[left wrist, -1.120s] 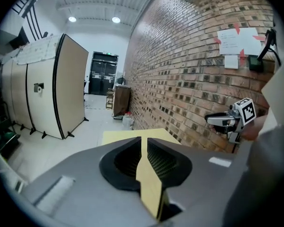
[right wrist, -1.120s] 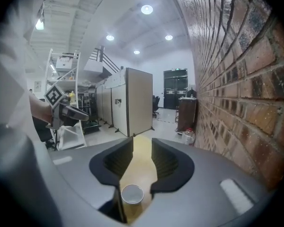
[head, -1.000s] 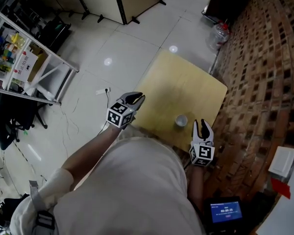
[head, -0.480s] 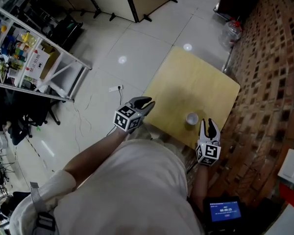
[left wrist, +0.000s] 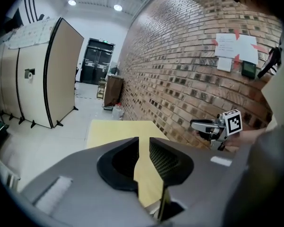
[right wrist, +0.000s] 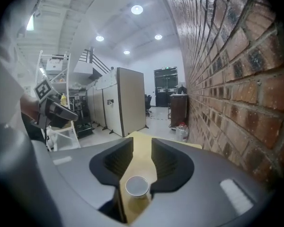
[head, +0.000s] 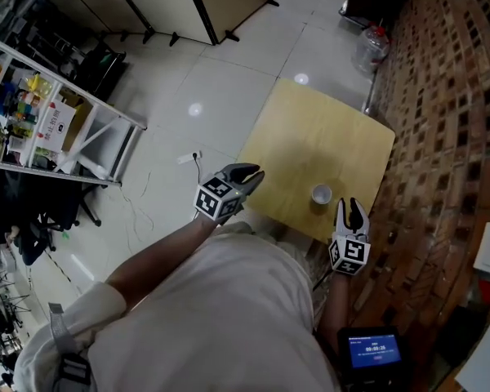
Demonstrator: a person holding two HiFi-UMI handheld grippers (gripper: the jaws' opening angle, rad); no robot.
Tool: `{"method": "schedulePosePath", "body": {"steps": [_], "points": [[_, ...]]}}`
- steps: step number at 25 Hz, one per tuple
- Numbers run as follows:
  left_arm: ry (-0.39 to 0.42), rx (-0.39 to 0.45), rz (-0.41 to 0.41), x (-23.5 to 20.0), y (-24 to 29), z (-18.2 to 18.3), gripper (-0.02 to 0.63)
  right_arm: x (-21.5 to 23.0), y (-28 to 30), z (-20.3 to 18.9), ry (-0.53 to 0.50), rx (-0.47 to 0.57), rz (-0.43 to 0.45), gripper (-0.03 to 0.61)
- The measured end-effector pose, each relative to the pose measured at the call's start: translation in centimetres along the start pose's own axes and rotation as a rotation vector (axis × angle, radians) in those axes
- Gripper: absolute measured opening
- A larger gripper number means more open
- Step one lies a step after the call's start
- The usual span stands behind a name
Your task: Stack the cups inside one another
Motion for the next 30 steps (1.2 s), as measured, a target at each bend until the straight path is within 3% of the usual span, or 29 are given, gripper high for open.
{"method": "schedulePosePath", "body": {"steps": [11,30], "points": [[0.047,-0.013,-0.062,-1.1,-4.0,-1.2,0.080,-5.2,-1.9,1.1,0.007,0.006,-0.058,0.114],[-0.010,0.031,-0.023,-2.8,-18.5,-11.8,0.052,-21.3,-8.5,1.3,-0.069,0.045,-0.033,0.114]]}}
Point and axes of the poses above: the fingertips, and each gripper's own axes: y forward along the fingers, x to its right, z out of its top, the point moved 4 cm from there along -y, backward along the fingers, and after that the axes turned 8 degrees about -z, right-handed, at the moved point
